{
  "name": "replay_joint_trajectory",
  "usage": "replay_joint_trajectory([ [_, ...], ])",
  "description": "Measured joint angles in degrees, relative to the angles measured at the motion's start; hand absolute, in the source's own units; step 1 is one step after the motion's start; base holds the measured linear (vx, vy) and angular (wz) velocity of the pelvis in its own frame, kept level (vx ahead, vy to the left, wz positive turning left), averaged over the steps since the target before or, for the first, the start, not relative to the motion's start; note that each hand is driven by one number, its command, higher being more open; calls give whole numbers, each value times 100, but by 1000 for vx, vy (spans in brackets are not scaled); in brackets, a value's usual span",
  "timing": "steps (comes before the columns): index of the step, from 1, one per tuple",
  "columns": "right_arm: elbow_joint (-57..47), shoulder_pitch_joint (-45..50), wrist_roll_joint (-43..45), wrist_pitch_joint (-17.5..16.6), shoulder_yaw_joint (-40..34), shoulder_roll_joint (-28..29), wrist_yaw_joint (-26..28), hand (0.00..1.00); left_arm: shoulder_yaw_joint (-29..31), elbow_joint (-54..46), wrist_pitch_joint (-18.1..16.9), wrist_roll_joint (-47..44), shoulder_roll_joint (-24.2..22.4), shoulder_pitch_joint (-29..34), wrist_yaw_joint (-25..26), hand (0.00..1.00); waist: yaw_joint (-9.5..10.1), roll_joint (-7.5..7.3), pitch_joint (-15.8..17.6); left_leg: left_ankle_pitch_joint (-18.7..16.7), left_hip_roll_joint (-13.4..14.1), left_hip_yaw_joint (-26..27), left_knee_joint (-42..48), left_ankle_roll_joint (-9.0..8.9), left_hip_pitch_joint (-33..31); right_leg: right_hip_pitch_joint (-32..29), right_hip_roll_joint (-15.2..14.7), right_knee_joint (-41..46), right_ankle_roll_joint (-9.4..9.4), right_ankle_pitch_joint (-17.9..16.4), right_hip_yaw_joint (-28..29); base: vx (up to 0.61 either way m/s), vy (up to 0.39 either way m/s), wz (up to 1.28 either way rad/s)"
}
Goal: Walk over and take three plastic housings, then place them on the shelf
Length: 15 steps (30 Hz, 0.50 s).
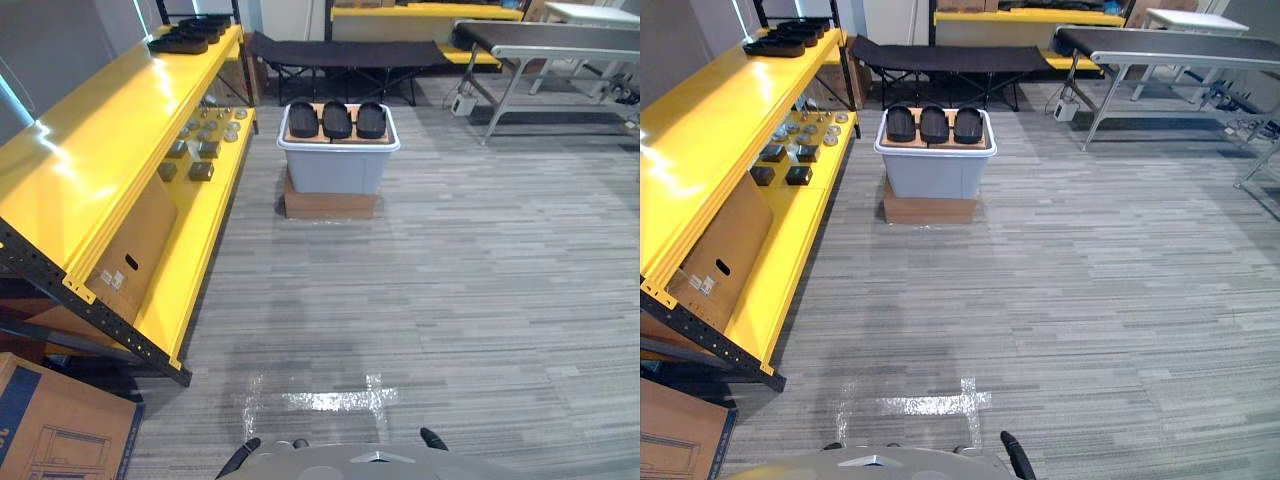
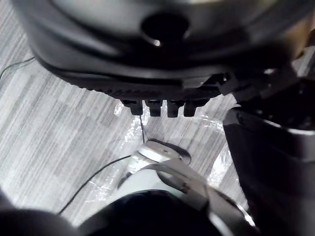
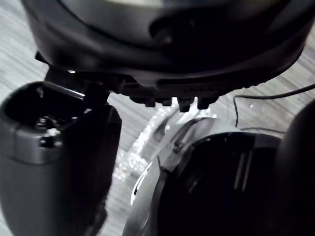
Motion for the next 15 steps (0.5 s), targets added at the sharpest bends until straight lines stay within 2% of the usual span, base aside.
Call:
replay_joint_trajectory([
  [2,89,-11,4,-131,-207,44,-7,100,121,31,-98,-50,-10,-129,-2,100,20,-61,66,199,-53,-23,-431,-28,328,198,-9,-118,-16,32,-53,108,43,8],
  [3,85,-31,-14,-268,-273,70,8,100,119,67,-155,-50,-11,-191,-2,100,5,-33,61,245,-70,-31,-598,-33,487,302,-10,-149,-16,27,-85,133,39,7],
  [8,88,-310,-501,-785,-236,147,41,100,45,108,-503,-89,-10,-477,-112,100,11,-129,131,303,-107,-31,-661,28,554,349,-27,-222,-10,22,-174,85,10,3],
  [11,2,-455,-689,-1205,13,145,17,100,-247,86,-850,-216,-16,-610,-102,100,-29,-109,204,302,-123,-26,-660,26,563,356,-45,-217,10,9,-207,17,0,1],
  [13,-145,-570,-690,-1369,188,162,0,100,-392,-56,-1048,-271,-117,-660,-75,100,-80,-81,234,303,-124,-26,-661,27,560,350,-48,-212,10,9,-210,-21,-4,-1],
  [15,-362,-649,-691,-1627,315,251,-96,100,-538,-292,-1291,-384,-208,-625,105,100,-108,-65,240,313,-115,-21,-681,29,560,348,-40,-203,11,8,-209,-63,-17,-1],
])
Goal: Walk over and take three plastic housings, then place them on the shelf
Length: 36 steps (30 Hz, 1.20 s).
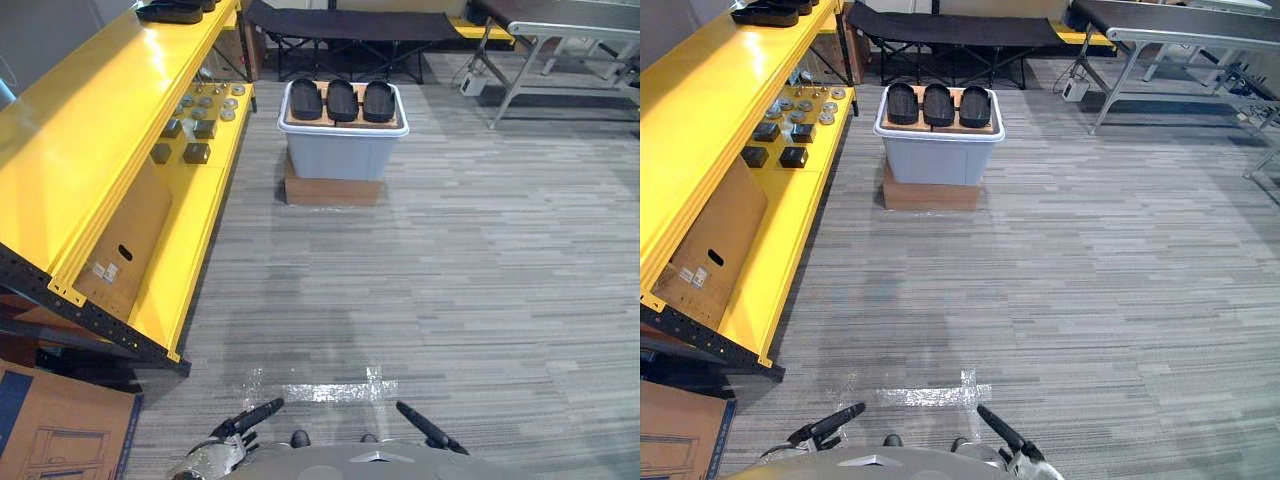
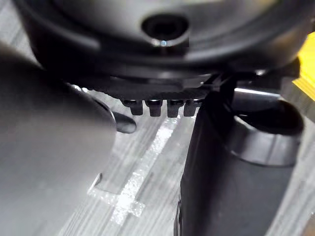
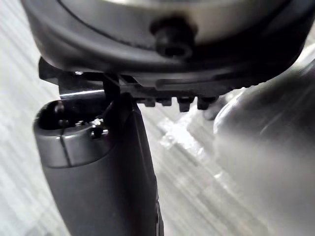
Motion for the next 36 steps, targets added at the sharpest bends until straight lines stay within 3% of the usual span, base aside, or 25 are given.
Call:
replay_joint_trajectory([
  [6,-564,-8,-14,-790,328,69,-430,100,-249,-521,-518,-94,-158,21,208,100,8,-5,14,25,2,-2,-4,-10,-22,-27,-4,19,22,-18,-27,-65,-13,2],
  [10,-667,66,0,-1030,482,85,-596,100,-318,-736,-714,-333,-186,41,268,100,-3,-40,32,16,0,7,-5,-22,-30,-29,-4,0,25,-14,-26,-9,0,0],
  [15,-688,95,14,-1123,546,160,-624,100,-431,-926,-923,-323,-209,100,281,100,-11,-40,33,20,3,35,-4,-14,-20,-28,1,-14,-2,5,6,9,-8,-3],
  [24,-1058,225,912,-1159,679,214,-510,100,-510,-1431,-1295,-212,-261,341,291,100,-4,-28,45,-54,35,258,-2,-47,63,-39,30,8,-3,4,222,-9,-9,-12],
  [27,-1134,243,913,-1178,618,219,-512,100,-662,-1684,-1193,-167,-259,343,281,100,6,-37,153,-146,35,343,1,-22,74,-261,-1,442,-28,-200,308,-47,10,-14],
  [29,-1152,236,913,-1181,597,267,-513,100,-707,-1821,-1046,-41,-249,349,284,100,30,-118,242,-182,27,455,25,15,103,-633,-79,1182,14,-447,327,10,27,-32],
  [32,-1164,187,894,-1181,600,312,-494,100,-776,-1825,-686,-42,-243,302,370,100,-17,-117,553,-493,176,547,413,156,199,-1126,-182,2286,106,-611,-4,12,42,-30],
  [34,-1164,371,873,-1178,609,326,-501,100,-873,-1760,-204,-39,-206,287,422,100,-20,-54,597,-736,335,550,745,60,193,-1311,-139,2101,60,-657,-104,49,73,-3],
  [36,-1163,496,678,-1127,621,324,-504,100,-866,-1522,91,-34,-133,168,415,100,-36,-73,597,-877,443,474,888,-9,195,-1487,-130,1661,135,-583,-103,159,12,16],
])
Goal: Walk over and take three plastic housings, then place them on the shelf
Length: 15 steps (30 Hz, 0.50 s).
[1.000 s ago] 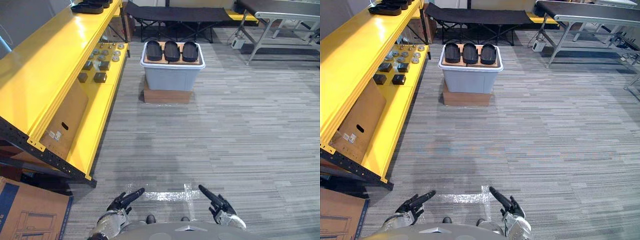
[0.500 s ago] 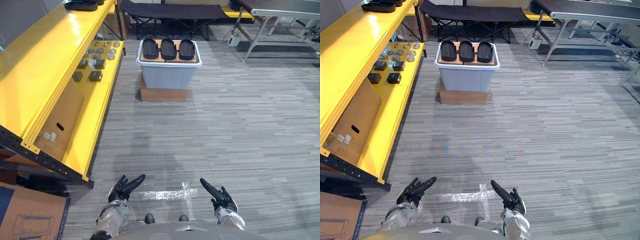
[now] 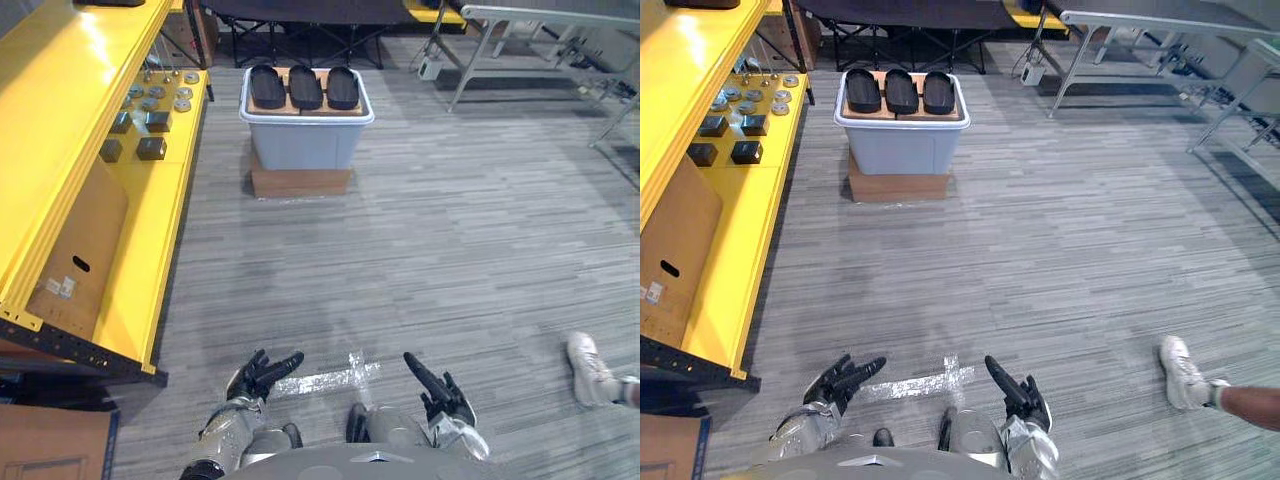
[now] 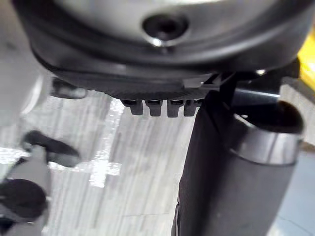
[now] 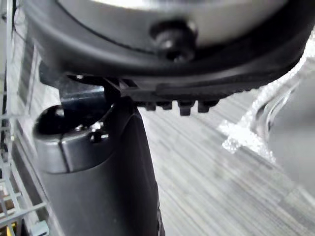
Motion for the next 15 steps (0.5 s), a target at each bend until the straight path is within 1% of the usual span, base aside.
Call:
replay_joint_trajectory([
  [1,10,53,-17,62,4,0,2,100,7,191,120,0,45,-107,-12,100,-5,4,3,-59,63,-62,39,-48,20,-75,9,-304,88,99,3,220,-26,26],
  [2,9,71,-2,132,-55,21,30,100,14,379,273,-2,104,-170,-14,100,-9,-3,11,-115,114,-109,62,-119,74,-139,7,-586,98,260,13,332,-85,29],
  [3,51,84,-20,148,-98,5,53,100,36,614,426,-2,189,-274,-10,100,-28,-37,21,-228,159,-165,119,-237,187,-174,-10,-820,128,440,23,304,-103,34],
  [4,127,121,-96,157,-101,-5,72,100,179,836,490,-1,245,-319,-4,100,-31,-89,15,-371,202,-223,210,-358,347,-142,-31,-916,116,555,56,395,-175,31],
  [5,186,148,-214,158,-105,-6,85,100,277,912,485,5,249,-313,5,100,-31,-123,-7,-472,231,-249,293,-417,414,-121,-22,-913,78,583,143,374,-223,37],
  [6,336,209,-263,177,-168,-21,171,100,436,1006,475,143,256,-302,95,100,-23,-146,-30,-768,326,-338,494,-566,533,-74,-10,-754,-4,596,279,477,-322,46],
  [7,503,217,-332,252,-303,-38,237,100,639,1037,452,235,219,-271,201,100,-46,-106,-76,-1023,465,-453,649,-684,614,-107,31,-393,-178,609,242,430,-306,49],
  [8,573,222,-386,294,-382,-81,258,100,752,1037,454,239,176,-196,256,100,-76,-16,-138,-1116,599,-491,693,-766,646,-159,115,-168,-239,631,192,486,-319,46],
  [9,692,253,-460,323,-440,-180,277,100,991,1095,459,239,107,74,319,100,-134,120,-369,-1161,842,-546,957,-876,650,-149,334,-38,-323,609,77,423,-237,24],
  [10,789,258,-470,337,-474,-193,273,100,1166,1139,436,219,105,103,352,100,-130,167,-398,-1155,959,-580,1381,-876,436,-141,413,-4,-469,572,51,516,-319,10],
  [11,906,175,-473,376,-546,-243,275,100,1392,1198,470,235,91,96,381,100,-108,209,-477,-947,1177,-624,2522,-924,-150,-35,523,-73,-604,483,14,516,-327,6],
  [12,904,153,-489,407,-563,-289,304,100,1629,1228,338,240,41,93,399,100,-83,360,-388,-787,1443,-598,3797,-918,-718,272,705,-259,-742,454,-18,519,-340,7],
  [13,935,135,-514,430,-616,-340,303,100,1731,1256,355,239,27,25,398,100,-46,428,-316,-803,1525,-583,4277,-924,-851,513,792,-377,-789,442,-19,549,-280,5],
  [14,1134,96,-653,447,-645,-433,300,100,1800,1372,450,244,12,-48,383,100,24,420,-239,-912,1477,-533,4690,-878,-970,989,849,-579,-911,374,-3,611,-259,-10],
  [15,1237,79,-687,442,-645,-476,306,100,1799,1426,540,271,5,-18,315,100,35,401,-233,-1026,1261,-463,4571,-858,-1122,1380,822,-771,-995,314,27,502,-197,-17],
])
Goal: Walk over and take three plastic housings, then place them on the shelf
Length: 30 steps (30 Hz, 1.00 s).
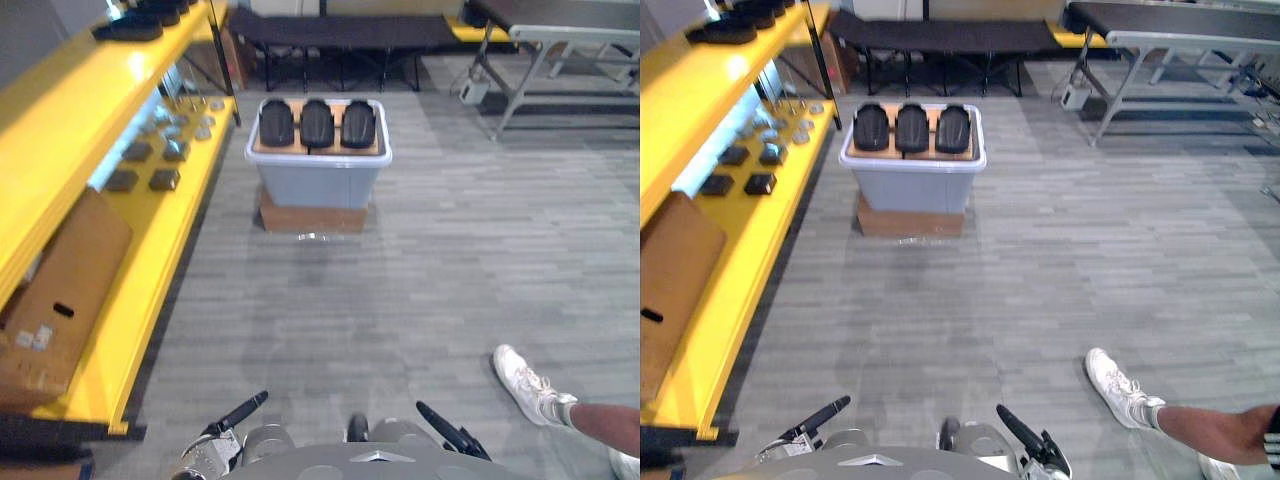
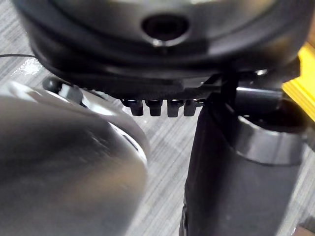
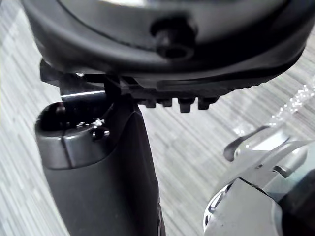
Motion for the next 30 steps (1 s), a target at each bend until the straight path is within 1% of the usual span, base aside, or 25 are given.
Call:
replay_joint_trajectory([
  [1,0,-24,2,-16,-8,0,1,100,26,5,-3,-3,-40,36,-58,100,6,-12,6,-24,-128,49,-188,6,-116,134,-21,-111,-18,-13,45,518,-156,-30],
  [3,-29,-265,-20,-73,-98,17,46,100,122,-93,-63,-56,-73,46,-337,100,43,-11,35,-2,-571,192,-1182,79,-837,359,-74,-418,-25,-18,240,376,-51,-45],
  [4,-40,-357,-117,-90,-134,44,64,100,146,-118,-83,-60,-75,34,-431,100,56,-29,71,163,-748,189,-1800,90,-1095,421,-107,-494,-27,-29,307,256,4,-39],
  [5,-95,-380,-208,-127,-133,90,82,100,182,-140,-131,-60,-99,24,-512,100,99,-52,144,509,-918,157,-2522,89,-1244,535,-150,-557,19,-104,375,301,35,-37],
  [6,-187,-318,-198,-152,-128,88,92,100,191,-141,-209,-57,-131,40,-564,100,171,20,224,983,-988,17,-3383,29,-1371,751,-123,-616,93,-236,447,276,88,-27],
  [8,-247,-254,-195,-168,-2,-15,88,100,238,-177,-312,-72,-216,146,-673,100,178,151,282,1311,-900,-105,-3968,73,-1513,1036,-1,-504,221,-638,480,323,154,-8],
  [9,-248,-168,-191,-166,178,-85,101,100,242,-247,-370,-66,-232,165,-728,100,199,162,275,1434,-823,-102,-4170,146,-1500,1191,61,-302,249,-976,527,463,229,-10],
  [10,-255,-151,-175,-165,310,-92,106,100,253,-295,-388,-76,-192,169,-758,100,261,67,276,1953,-790,-50,-4073,330,-1496,1273,27,-60,240,-1319,638,412,198,-22],
  [11,-258,-164,-171,-164,344,-66,111,100,253,-308,-391,-77,-101,169,-768,100,321,-62,266,2164,-838,29,-3952,391,-1511,1269,-73,48,223,-1475,708,470,215,-41],
  [12,-257,-216,-170,-145,408,-1,140,100,243,-322,-391,-75,14,232,-841,100,384,-310,192,2280,-1091,138,-3761,515,-1534,1256,-330,245,144,-1709,806,388,151,-47],
  [13,-219,-265,-169,-133,502,17,203,100,214,-327,-401,-46,112,248,-895,100,384,-554,117,2353,-1270,163,-3817,591,-1473,959,-547,952,175,-1755,910,626,198,-35],
  [14,-214,-340,-171,-130,559,14,217,100,188,-314,-400,-9,141,227,-890,100,329,-566,129,2385,-1323,146,-3863,626,-1400,706,-631,1525,473,-1646,889,580,164,-8],
  [15,-210,-419,-183,-128,572,92,237,100,53,-213,-398,73,240,217,-869,100,251,-603,175,2388,-1431,139,-3981,698,-1126,297,-794,2658,1134,-1254,889,682,220,4],
  [16,-175,-454,-198,-127,561,169,256,100,-93,-150,-407,115,307,167,-825,100,272,-609,279,2321,-1540,135,-4046,963,-787,-65,-973,3577,1139,-1168,897,541,208,3],
  [17,-135,-461,-206,-115,563,203,259,100,-193,-119,-407,121,352,136,-803,100,293,-642,290,2257,-1605,136,-4054,1006,-636,-166,-1081,3714,1099,-1296,856,501,172,-1],
  [18,-125,-483,-198,-64,557,216,253,100,-383,-118,-408,118,397,110,-770,100,299,-635,302,2076,-1680,129,-4088,1014,-356,-374,-1204,3610,1042,-1507,718,382,107,4],
  [19,-133,-526,-206,-67,561,207,240,100,-448,-122,-426,117,391,97,-758,100,292,-581,329,1987,-1681,123,-4091,1015,-252,-495,-1218,3455,978,-1570,641,429,109,9],
  [20,-198,-566,-193,-76,553,203,186,100,-531,-110,-423,116,356,1,-752,100,273,-457,339,1857,-1661,39,-4122,1021,-99,-773,-1194,2933,914,-1613,505,449,75,29],
  [21,-308,-560,-189,-91,544,177,167,100,-558,-85,-440,108,273,-130,-749,100,217,-362,299,1751,-1630,-98,-4157,1033,-27,-1053,-1132,2285,947,-1573,511,357,57,42],
  [22,-350,-561,-195,-97,545,146,156,100,-555,-79,-469,95,198,-178,-748,100,189,-307,290,1674,-1587,-139,-4160,1058,8,-1172,-1103,1968,1036,-1492,541,439,16,58],
  [23,-431,-564,-193,-125,503,117,100,100,-515,-80,-571,71,-13,-223,-745,100,162,-152,296,1478,-1443,-256,-4084,1007,98,-1404,-1011,1263,1098,-1127,669,368,-28,48],
  [25,-472,-525,-213,-135,479,138,61,100,-383,-78,-579,-40,-127,-261,-707,100,140,-62,245,1229,-1316,-366,-3872,895,123,-1526,-936,767,1104,-667,761,424,-91,41],
  [27,-469,-472,-224,-131,418,225,42,100,-239,-82,-583,-67,-111,-236,-605,100,170,-215,141,873,-1255,-546,-3533,739,198,-1477,-937,350,1084,-124,748,427,-201,40],
  [29,-466,-319,-211,-123,233,454,-29,100,-136,-93,-577,-83,-4,-205,-543,100,183,-474,-18,472,-1310,-784,-3161,570,212,-1196,-983,20,983,685,674,528,-367,63],
  [30,-457,-360,-204,-86,95,418,-34,100,13,-95,-597,-103,-154,-168,-437,100,194,-323,-65,293,-1086,-865,-2930,428,205,-1082,-814,100,905,598,442,438,-353,59],
])
